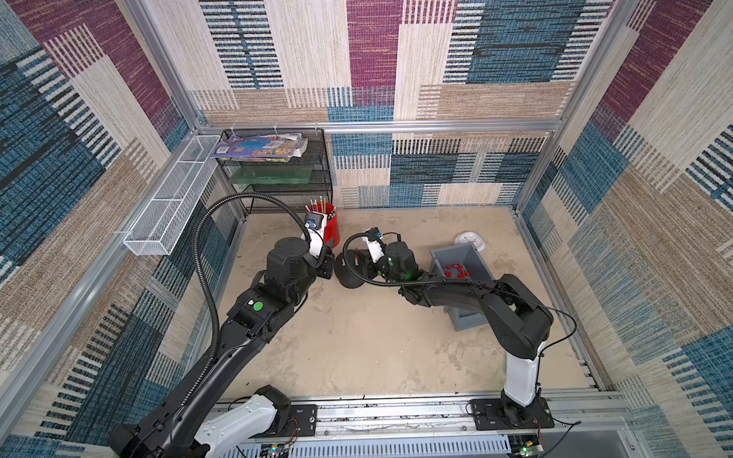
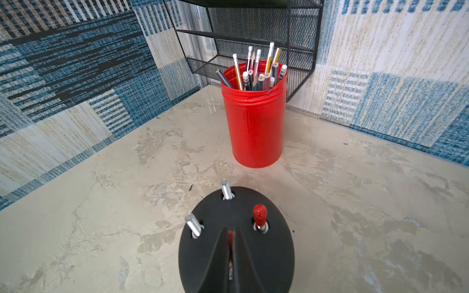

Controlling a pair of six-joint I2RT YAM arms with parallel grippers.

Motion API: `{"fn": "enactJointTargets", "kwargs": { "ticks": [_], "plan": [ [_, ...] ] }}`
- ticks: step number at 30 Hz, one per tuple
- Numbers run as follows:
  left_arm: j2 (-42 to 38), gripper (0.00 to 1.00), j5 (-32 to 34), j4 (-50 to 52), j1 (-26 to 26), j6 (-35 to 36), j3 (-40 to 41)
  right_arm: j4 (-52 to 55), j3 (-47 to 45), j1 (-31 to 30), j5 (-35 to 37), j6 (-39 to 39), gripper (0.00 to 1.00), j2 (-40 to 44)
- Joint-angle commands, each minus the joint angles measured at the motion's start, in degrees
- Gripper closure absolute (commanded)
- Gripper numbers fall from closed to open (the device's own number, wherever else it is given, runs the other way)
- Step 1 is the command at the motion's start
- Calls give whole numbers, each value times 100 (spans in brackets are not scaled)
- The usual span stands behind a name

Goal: Cover the protruding screws with screw protection sleeves
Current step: Attach the screw protection sleeve to the screw.

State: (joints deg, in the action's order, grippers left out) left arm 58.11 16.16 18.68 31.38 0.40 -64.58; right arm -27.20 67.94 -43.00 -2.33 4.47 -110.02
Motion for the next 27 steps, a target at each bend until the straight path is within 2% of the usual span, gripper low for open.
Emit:
{"fn": "enactJointTargets", "kwargs": {
  "ticks": [1, 27],
  "plan": [
    [-2, 63, 36, -249, -9, 129, 24, -295, 0, -15, 82, -69, 93, -9],
    [-38, 63, 1, -303, -23, 171, 68, -114, 66, -153, 43, -148, 91, -178]
  ]
}}
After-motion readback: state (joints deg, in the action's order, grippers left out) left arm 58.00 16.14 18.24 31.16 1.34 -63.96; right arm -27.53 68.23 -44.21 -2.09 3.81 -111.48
